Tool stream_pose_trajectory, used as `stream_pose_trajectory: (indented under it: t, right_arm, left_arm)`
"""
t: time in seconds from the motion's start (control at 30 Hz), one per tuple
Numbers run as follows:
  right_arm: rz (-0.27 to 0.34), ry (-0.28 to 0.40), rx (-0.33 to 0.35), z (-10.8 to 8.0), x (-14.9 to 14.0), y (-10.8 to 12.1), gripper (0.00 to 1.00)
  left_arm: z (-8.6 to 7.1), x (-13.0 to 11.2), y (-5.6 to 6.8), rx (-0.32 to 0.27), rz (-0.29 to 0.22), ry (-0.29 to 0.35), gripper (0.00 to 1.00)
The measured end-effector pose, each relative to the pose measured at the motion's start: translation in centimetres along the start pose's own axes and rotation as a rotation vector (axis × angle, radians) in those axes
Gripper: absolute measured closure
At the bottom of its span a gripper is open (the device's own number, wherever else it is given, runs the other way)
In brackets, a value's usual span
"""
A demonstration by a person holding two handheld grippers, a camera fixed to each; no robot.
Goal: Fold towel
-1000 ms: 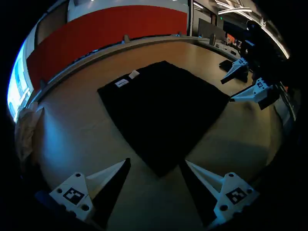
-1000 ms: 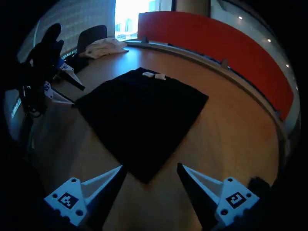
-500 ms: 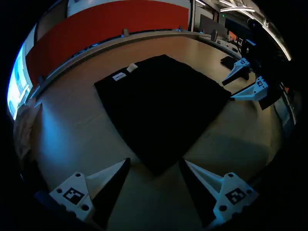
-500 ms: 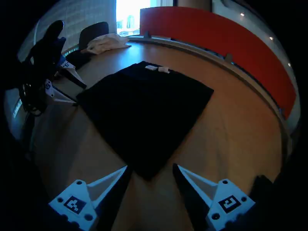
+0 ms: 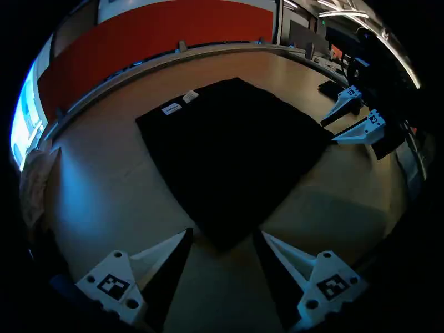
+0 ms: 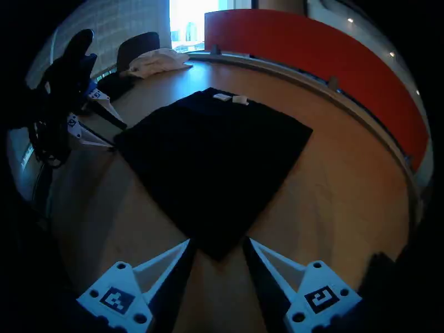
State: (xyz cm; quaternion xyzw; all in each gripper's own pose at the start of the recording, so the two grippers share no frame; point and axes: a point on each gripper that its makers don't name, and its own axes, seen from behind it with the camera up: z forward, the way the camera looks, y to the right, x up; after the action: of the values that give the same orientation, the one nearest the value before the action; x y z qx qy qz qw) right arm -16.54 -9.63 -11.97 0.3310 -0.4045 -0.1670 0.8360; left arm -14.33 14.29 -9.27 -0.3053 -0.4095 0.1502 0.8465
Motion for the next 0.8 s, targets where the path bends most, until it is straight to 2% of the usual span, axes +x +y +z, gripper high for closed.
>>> stream_pose_trajectory:
  t: [0.13, 0.27, 0.4, 0.47, 0.53, 0.6, 0.8]
  right_arm:
    - [0.001, -0.002, 0.004, 0.03, 0.03, -0.12, 0.45]
    - [0.001, -0.003, 0.005, 0.10, 0.08, -0.21, 0.56]
    - [0.004, -0.002, 0.004, 0.14, 0.15, -0.27, 0.68]
    - [0.005, -0.002, 0.004, 0.15, 0.17, -0.32, 0.73]
    - [0.005, -0.002, 0.003, 0.17, 0.20, -0.38, 0.76]
    - [0.005, -0.001, 0.003, 0.18, 0.22, -0.44, 0.77]
    - [0.012, -0.002, 0.003, 0.17, 0.32, -0.59, 0.80]
  left_arm:
    - [-0.03, -0.01, 0.03, 0.003, -0.004, -0.007, 0.29]
    - [-0.10, -0.03, 0.15, 0.005, -0.008, -0.013, 0.44]
    - [-0.15, -0.07, 0.36, 0.004, -0.011, -0.018, 0.49]
    - [-0.19, -0.06, 0.37, 0.006, -0.011, -0.020, 0.57]
    - [-0.21, -0.06, 0.36, 0.010, -0.018, -0.022, 0.66]
    - [-0.24, -0.06, 0.33, 0.015, -0.028, -0.024, 0.71]
    - [-0.39, -0.01, 0.40, 0.011, -0.049, -0.026, 0.80]
